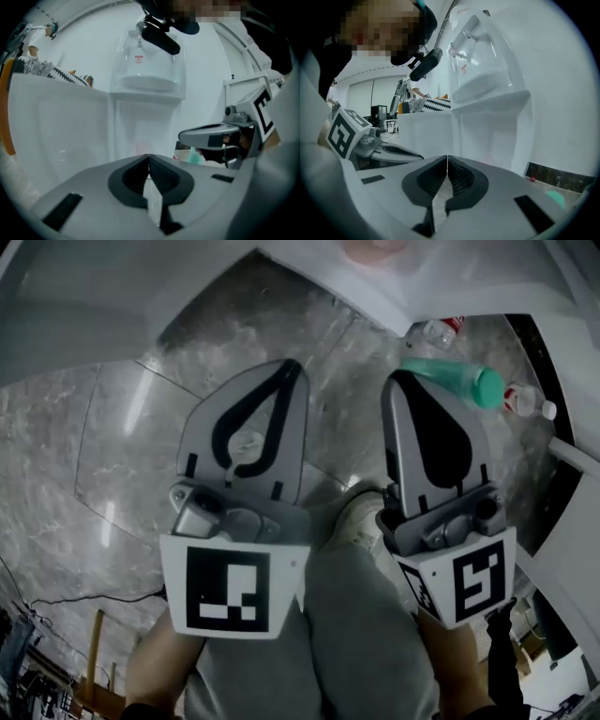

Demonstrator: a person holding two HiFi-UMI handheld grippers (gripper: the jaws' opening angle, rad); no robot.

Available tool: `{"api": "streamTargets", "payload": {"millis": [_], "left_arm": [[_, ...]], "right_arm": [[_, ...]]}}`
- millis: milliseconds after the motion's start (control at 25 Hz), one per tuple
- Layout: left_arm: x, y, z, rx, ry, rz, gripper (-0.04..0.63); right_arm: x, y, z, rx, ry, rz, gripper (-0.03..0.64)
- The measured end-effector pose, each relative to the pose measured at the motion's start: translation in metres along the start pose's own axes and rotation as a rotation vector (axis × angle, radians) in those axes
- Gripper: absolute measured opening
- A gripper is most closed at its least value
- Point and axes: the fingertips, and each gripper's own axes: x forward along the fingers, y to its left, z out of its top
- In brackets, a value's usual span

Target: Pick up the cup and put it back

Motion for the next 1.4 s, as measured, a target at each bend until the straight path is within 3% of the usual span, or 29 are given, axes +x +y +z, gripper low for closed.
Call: {"api": "streamTargets", "payload": {"millis": [120,240,360,520,560,680,760,920,960,1000,1080,1200,1400], "left_arm": [[0.026,-0.002,-0.025,0.007,0.015,-0.050,0.012],[0.060,0.002,-0.032,0.051,-0.027,-0.096,0.012],[0.089,0.003,-0.039,0.026,-0.054,-0.096,0.012],[0.104,-0.012,-0.031,0.210,-0.111,-0.089,0.012],[0.104,-0.015,-0.030,0.191,-0.132,-0.105,0.012],[0.092,-0.019,-0.047,0.030,-0.121,-0.152,0.012],[0.086,-0.015,-0.058,0.011,-0.078,-0.138,0.012],[0.075,-0.002,-0.058,-0.024,-0.074,-0.086,0.012],[0.072,-0.001,-0.061,-0.032,-0.065,-0.082,0.012],[0.071,0.001,-0.065,-0.041,-0.055,-0.080,0.012],[0.071,0.003,-0.069,-0.048,-0.043,-0.085,0.012],[0.071,0.002,-0.068,-0.028,-0.043,-0.097,0.012],[0.065,0.004,-0.078,-0.034,-0.009,-0.101,0.012]], "right_arm": [[0.011,-0.016,-0.034,0.006,-0.010,-0.044,0.011],[0.030,-0.035,-0.054,-0.011,-0.044,-0.096,0.011],[0.036,-0.047,-0.069,0.022,-0.065,-0.111,0.011],[0.041,-0.059,-0.081,0.029,-0.103,-0.124,0.011],[0.044,-0.061,-0.082,0.009,-0.114,-0.126,0.011],[0.050,-0.052,-0.092,-0.036,-0.095,-0.099,0.011],[0.054,-0.052,-0.095,-0.010,-0.099,-0.105,0.011],[0.060,-0.055,-0.099,0.007,-0.081,-0.137,0.013],[0.061,-0.056,-0.103,0.014,-0.070,-0.141,0.049],[0.063,-0.058,-0.108,0.023,-0.056,-0.143,0.149],[0.073,-0.063,-0.119,0.045,-0.024,-0.140,0.273],[0.090,-0.072,-0.124,0.063,-0.022,-0.124,0.396],[0.108,-0.092,-0.102,0.056,-0.114,-0.166,0.425]]}}
